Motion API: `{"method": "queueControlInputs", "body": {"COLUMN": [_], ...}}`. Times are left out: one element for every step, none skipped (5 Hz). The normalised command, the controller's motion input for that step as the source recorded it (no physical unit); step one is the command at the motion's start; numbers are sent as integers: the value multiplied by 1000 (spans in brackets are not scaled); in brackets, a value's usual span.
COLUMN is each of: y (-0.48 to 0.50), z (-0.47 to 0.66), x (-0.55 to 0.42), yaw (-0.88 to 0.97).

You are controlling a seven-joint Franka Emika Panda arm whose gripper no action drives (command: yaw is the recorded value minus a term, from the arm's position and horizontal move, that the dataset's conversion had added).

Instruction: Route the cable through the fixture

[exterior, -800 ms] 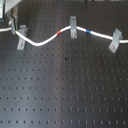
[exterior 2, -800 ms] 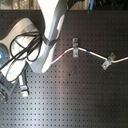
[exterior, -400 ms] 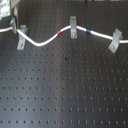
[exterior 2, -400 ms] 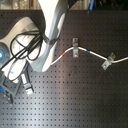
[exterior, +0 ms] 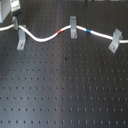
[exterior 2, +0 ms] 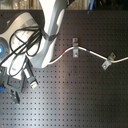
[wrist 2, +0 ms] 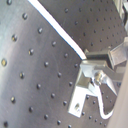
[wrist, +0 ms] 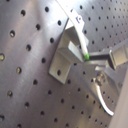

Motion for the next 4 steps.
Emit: {"method": "queueControlInputs", "body": {"y": [-55, 121, 116, 144], "z": [-57, 0, 34, 79], "x": [66, 19, 7, -6], "yaw": [-985, -746, -871, -837]}}
